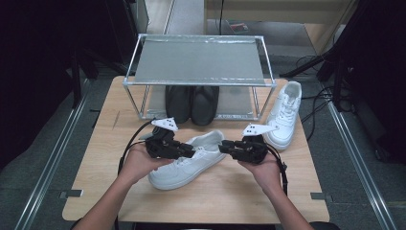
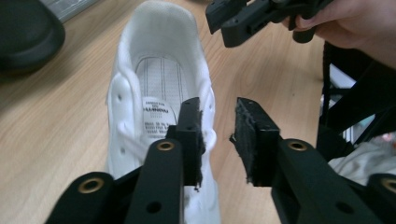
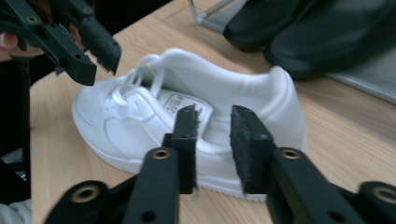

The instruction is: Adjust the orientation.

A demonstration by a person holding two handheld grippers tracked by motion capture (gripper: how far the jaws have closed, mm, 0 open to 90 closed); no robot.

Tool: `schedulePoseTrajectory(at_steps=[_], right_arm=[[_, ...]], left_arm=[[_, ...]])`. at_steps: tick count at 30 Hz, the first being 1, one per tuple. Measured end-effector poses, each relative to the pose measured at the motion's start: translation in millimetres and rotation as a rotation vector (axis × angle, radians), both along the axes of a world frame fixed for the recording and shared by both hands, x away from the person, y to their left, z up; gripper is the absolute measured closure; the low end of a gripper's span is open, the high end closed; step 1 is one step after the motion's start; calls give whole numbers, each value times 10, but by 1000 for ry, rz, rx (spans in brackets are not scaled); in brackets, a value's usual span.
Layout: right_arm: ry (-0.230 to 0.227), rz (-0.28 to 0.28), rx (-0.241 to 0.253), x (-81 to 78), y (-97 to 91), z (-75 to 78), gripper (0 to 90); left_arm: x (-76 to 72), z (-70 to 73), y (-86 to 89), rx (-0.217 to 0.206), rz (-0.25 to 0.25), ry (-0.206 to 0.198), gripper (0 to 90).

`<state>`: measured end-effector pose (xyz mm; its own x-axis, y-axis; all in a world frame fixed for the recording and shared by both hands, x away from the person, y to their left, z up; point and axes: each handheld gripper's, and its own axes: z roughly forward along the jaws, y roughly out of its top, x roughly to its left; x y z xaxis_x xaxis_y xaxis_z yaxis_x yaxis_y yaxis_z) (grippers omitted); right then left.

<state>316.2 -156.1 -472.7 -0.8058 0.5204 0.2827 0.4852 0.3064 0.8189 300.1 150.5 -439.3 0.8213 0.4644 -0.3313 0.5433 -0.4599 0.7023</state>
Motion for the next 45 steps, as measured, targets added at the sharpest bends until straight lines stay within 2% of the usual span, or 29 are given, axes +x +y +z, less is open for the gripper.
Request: schedulePoseTrajectory(at_steps=[2, 3, 4, 6, 12, 14, 17, 18, 22, 25, 32, 36, 45], right_arm=[[5, 23, -1, 24, 33, 16, 861], [8, 29, -5, 35, 54, 21, 898], [8, 35, -11, 45, 80, 24, 900], [8, 40, -27, 67, 129, 24, 900], [24, 63, -81, 122, 281, -46, 900], [26, 77, -97, 132, 324, -77, 900], [25, 77, -110, 133, 348, -97, 900], [24, 78, -110, 137, 347, -96, 900], [22, 81, -124, 138, 373, -113, 900], [26, 81, -131, 125, 367, -101, 900], [39, 88, -140, 92, 345, -94, 900], [38, 101, -157, 34, 328, -79, 900], [53, 144, -184, -157, 347, -87, 900]], left_arm=[[-56, 20, 52, 6, 28, -19, 773], [-83, 28, 77, 8, 33, -27, 812], [-104, 31, 96, 7, 42, -31, 837], [-164, -2, 142, -3, 60, -13, 900], [-344, -246, 196, 23, 114, 43, 900], [-401, -331, 230, 13, 130, 61, 900], [-439, -436, 230, 42, 142, 89, 900], [-447, -468, 215, 58, 158, 77, 900], [-427, -494, 184, 76, 145, 80, 900], [-439, -491, 169, 91, 146, 57, 900], [-398, -500, 181, 86, 152, 69, 900], [-363, -493, 196, 86, 164, 88, 900], [-280, -498, 178, 83, 159, 83, 900]])
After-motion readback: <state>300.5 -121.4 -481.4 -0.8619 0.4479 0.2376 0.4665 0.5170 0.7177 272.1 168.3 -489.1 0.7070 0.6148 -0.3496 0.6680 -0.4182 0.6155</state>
